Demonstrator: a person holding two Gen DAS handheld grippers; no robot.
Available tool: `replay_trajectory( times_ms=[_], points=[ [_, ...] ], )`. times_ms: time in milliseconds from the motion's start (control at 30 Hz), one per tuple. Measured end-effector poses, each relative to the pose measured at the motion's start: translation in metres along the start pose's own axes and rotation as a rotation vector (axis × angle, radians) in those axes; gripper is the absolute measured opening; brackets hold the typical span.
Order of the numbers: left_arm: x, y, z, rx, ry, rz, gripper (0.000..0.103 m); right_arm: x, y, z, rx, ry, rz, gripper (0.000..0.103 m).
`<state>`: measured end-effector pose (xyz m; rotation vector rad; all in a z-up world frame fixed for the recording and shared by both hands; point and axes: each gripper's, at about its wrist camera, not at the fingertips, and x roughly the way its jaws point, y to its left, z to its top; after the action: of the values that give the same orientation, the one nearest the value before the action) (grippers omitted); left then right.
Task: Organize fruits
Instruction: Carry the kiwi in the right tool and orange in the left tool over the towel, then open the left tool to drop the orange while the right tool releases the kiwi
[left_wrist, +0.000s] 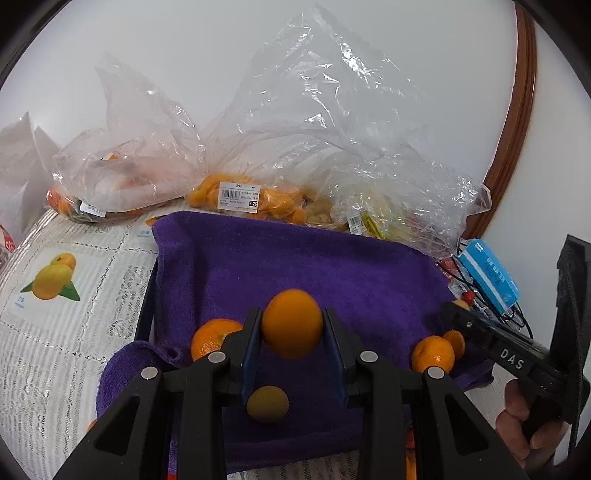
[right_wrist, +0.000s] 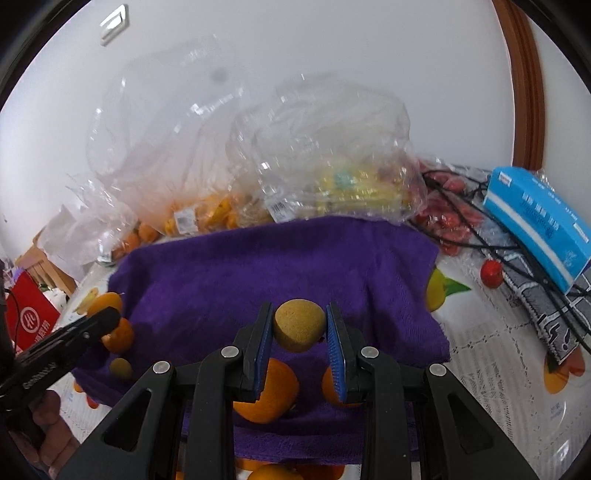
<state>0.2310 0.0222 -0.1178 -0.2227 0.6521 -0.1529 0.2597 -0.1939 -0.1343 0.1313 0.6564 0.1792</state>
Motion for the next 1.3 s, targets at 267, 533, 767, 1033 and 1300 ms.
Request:
replay_trajectory(
  times_ms=[267,533,767,1033,1300],
  points=[
    [0.005,-0.001,-0.001,0.008,0.015,-0.006,0.031,0.009,0.001,-0.003,-0.006,0.026,-0.002,0.028],
    [0.007,-0.004,-0.002,0.022,0.018,-0.013,0.030,0.012,0.007,-0.007,-0.037,0.034,-0.021,0.028],
    [0.009,-0.004,-0.002,0.022,0.031,-0.016,0.030,0.008,0.010,-0.007,-0.052,0.019,-0.038,0.028],
    [0.009,-0.006,-0.002,0.030,0.032,-0.010,0.030,0.008,0.010,-0.006,-0.051,0.032,-0.040,0.028],
    [0.005,-0.005,-0.001,0.009,0.029,-0.031,0.043,0.005,0.009,-0.005,-0.047,0.018,-0.051,0.032]
  ],
)
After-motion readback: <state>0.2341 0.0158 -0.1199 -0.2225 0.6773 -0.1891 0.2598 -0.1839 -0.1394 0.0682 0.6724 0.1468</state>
